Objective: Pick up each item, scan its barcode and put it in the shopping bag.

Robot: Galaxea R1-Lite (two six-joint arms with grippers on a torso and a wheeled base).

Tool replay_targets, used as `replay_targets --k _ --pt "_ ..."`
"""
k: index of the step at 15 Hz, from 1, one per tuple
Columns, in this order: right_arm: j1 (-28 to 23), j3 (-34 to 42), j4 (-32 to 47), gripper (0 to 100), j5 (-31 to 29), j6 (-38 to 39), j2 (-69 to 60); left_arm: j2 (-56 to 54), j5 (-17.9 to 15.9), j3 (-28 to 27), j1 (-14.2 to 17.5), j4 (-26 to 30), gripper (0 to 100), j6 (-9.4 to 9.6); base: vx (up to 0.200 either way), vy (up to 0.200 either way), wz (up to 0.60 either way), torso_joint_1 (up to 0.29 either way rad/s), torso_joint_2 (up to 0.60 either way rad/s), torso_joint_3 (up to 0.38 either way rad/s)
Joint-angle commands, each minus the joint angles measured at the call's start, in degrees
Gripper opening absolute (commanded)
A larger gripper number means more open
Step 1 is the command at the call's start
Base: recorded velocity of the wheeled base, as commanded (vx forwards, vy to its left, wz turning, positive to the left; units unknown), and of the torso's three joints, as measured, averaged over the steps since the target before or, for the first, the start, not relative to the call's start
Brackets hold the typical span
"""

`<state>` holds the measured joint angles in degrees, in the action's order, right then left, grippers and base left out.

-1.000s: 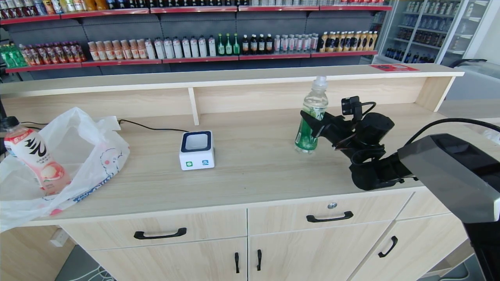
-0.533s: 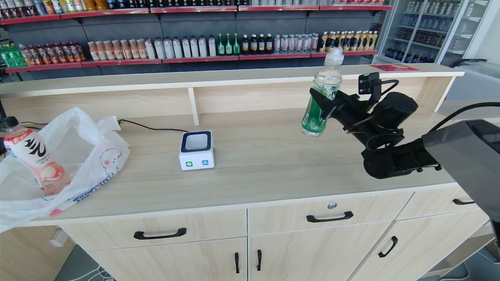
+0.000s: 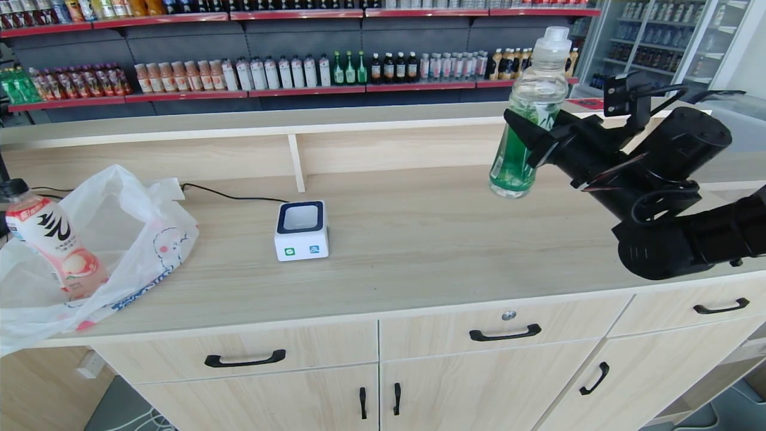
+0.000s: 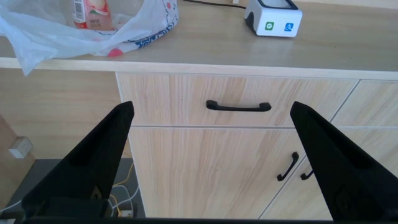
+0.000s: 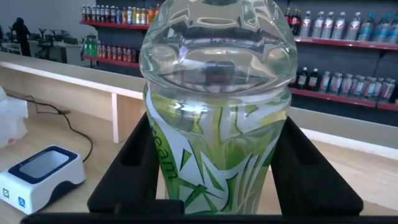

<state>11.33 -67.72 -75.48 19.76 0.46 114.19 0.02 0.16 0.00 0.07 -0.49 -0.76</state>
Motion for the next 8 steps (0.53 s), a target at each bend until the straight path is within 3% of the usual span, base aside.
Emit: replay_targets --k 1,8 --pt "0.1 6.8 -0.2 0 0.0 -0.6 -9.2 0.0 0.0 0.0 0.0 0.0 100 -0.04 0.000 0.000 0.00 0.000 0.00 0.000" --pt "2.2 14.5 -2.3 0 0.5 5.3 -15.2 0.1 0.0 0.0 0.0 0.0 100 -0.04 0.000 0.000 0.00 0.000 0.00 0.000"
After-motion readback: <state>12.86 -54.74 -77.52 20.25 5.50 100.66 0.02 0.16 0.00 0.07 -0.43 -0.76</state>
